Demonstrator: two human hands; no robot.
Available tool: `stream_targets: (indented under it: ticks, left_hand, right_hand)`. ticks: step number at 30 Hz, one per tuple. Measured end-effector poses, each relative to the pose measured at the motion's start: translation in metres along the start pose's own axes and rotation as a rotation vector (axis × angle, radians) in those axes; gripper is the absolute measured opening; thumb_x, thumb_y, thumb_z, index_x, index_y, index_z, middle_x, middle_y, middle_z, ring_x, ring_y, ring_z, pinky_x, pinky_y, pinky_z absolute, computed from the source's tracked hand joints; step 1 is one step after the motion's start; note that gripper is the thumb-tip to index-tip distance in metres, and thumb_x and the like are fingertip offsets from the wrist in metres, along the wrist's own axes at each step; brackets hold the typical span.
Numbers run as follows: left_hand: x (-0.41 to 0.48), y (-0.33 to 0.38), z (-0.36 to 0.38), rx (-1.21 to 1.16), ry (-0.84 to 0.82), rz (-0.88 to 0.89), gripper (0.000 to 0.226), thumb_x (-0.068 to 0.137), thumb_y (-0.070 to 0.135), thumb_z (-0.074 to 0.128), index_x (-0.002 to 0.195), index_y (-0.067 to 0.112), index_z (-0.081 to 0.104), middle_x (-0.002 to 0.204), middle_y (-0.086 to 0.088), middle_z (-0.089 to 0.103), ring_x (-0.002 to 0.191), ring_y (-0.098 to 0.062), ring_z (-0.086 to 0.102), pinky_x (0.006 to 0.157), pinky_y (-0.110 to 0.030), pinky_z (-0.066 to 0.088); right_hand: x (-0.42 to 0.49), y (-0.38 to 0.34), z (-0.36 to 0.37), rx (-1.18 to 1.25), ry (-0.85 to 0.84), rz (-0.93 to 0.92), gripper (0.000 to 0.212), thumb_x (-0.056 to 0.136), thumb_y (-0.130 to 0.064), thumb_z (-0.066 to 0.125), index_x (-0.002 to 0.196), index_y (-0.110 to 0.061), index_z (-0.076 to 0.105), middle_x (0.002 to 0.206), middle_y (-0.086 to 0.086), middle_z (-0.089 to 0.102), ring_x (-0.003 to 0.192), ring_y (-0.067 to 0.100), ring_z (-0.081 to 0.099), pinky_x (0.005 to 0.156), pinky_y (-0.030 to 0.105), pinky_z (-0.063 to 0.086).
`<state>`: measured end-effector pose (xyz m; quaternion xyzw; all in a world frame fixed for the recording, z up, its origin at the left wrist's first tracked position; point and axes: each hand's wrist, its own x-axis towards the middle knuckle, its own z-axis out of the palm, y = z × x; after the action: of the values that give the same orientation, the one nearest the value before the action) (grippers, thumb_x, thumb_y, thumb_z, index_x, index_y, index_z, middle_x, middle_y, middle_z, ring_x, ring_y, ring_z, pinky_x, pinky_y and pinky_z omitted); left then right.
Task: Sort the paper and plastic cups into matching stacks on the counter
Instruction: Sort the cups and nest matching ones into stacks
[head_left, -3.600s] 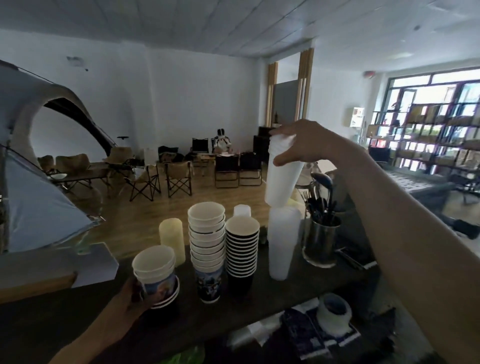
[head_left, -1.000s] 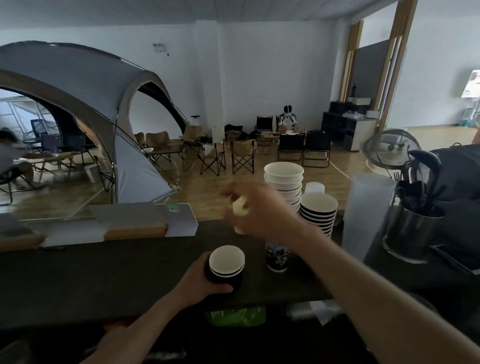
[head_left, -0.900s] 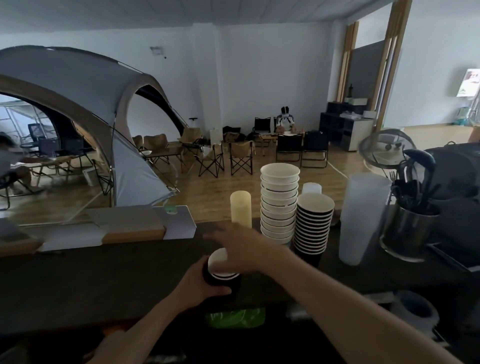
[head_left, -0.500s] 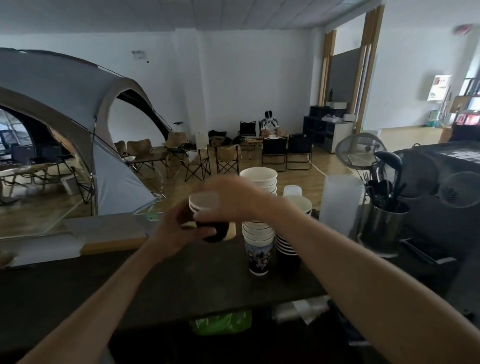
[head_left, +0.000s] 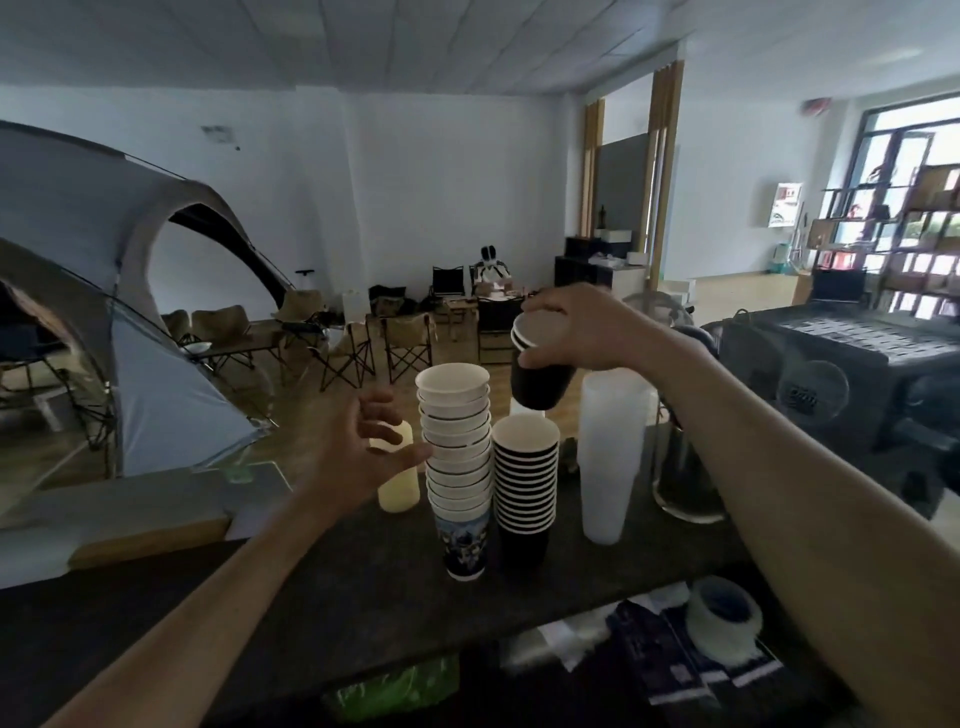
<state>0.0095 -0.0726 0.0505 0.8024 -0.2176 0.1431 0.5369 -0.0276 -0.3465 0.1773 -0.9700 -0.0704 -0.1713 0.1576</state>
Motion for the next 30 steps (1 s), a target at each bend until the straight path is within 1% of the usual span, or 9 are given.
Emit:
stream_targets:
  ticks: [5,8,10,12,15,17,22,27,30]
  left_hand:
    - [-0.005,-0.039,0.018,-0.009,-0.147,-0.183,0.147,0.02,0.071,0.087,0.146,0.024,0.026,0.131,0.003,0.047,0.108,-0.005,0.054,0.076,-0.027,0.05]
    - [-0.007,-0.053,0.027,0.024,-0.202,-0.218,0.157,0.021,0.068,0.088,0.152,0.024,0.014,0.138,-0.003,0.045,0.115,-0.016,0.054,0.083,-0.031,0.051]
    - [-0.007,-0.058,0.032,0.019,-0.233,-0.236,0.159,0.022,0.067,0.09,0.154,0.026,0.009,0.14,-0.006,0.046,0.116,-0.018,0.055,0.09,-0.039,0.053]
    - [-0.008,-0.059,0.035,0.026,-0.26,-0.237,0.156,0.03,0.06,0.092,0.154,0.029,0.004,0.142,-0.006,0.046,0.116,-0.016,0.056,0.093,-0.041,0.054]
    - [-0.004,-0.054,0.037,0.037,-0.219,-0.184,0.146,0.045,0.046,0.092,0.153,0.037,-0.005,0.152,-0.006,0.034,0.124,-0.017,0.05,0.096,-0.041,0.051]
    - [0.002,-0.045,0.034,0.008,-0.107,-0.096,0.139,0.05,0.06,0.087,0.151,0.044,-0.008,0.16,-0.003,0.022,0.135,-0.016,0.039,0.099,-0.044,0.047]
    - [0.029,0.013,0.009,0.274,0.126,0.277,0.07,0.087,0.073,0.038,0.148,0.04,0.028,0.161,0.006,0.023,0.144,-0.018,0.03,0.111,-0.053,0.033]
    - [0.057,0.048,0.006,0.701,-0.137,0.536,0.055,0.096,0.061,0.034,0.137,0.028,0.049,0.15,0.001,0.043,0.143,-0.018,0.032,0.111,-0.054,0.033]
    - [0.058,0.04,0.012,0.823,-0.277,0.446,0.063,0.088,0.071,0.037,0.139,0.035,0.047,0.155,0.006,0.036,0.148,-0.015,0.022,0.117,-0.048,0.025]
  right_hand:
    - [0.003,0.014,0.055,0.006,-0.125,0.006,0.077,0.075,-0.05,0.076,0.142,-0.023,0.05,0.144,0.0,0.051,0.129,0.023,0.048,0.104,0.033,0.037]
    - [0.005,0.026,0.09,-0.002,-0.23,0.041,0.082,0.074,-0.052,0.077,0.144,-0.022,0.046,0.148,0.002,0.045,0.133,0.025,0.044,0.106,0.034,0.039]
    - [0.005,0.034,0.107,0.046,-0.23,0.05,0.08,0.076,-0.05,0.077,0.144,-0.023,0.045,0.148,0.003,0.044,0.128,0.027,0.049,0.083,0.014,0.051]
    - [0.004,0.039,0.113,0.097,-0.204,0.049,0.079,0.076,-0.048,0.077,0.144,-0.025,0.045,0.145,0.002,0.046,0.119,0.027,0.055,0.047,0.004,0.043]
    - [-0.002,0.038,0.108,0.128,-0.203,0.041,0.092,0.069,-0.054,0.081,0.147,-0.027,0.039,0.149,0.0,0.043,0.129,0.025,0.047,0.073,0.024,0.05]
    - [-0.011,0.031,0.099,0.141,-0.108,0.01,0.089,0.069,-0.057,0.08,0.144,-0.026,0.043,0.147,-0.002,0.046,0.131,0.021,0.046,0.098,0.036,0.044]
    - [-0.068,0.01,0.109,0.499,0.404,-0.006,0.019,0.091,-0.028,0.067,0.109,-0.025,0.067,0.094,-0.012,0.071,0.084,-0.002,0.065,0.076,0.017,0.054]
    - [-0.116,-0.004,0.2,0.768,-0.239,0.275,0.049,0.088,-0.029,0.07,0.133,-0.028,0.049,0.113,-0.022,0.055,0.109,0.0,0.055,0.088,0.013,0.043]
    - [-0.12,-0.009,0.252,1.003,-0.298,0.431,0.085,0.08,-0.024,0.078,0.149,-0.029,0.028,0.142,-0.01,0.048,0.126,0.011,0.051,0.107,0.034,0.044]
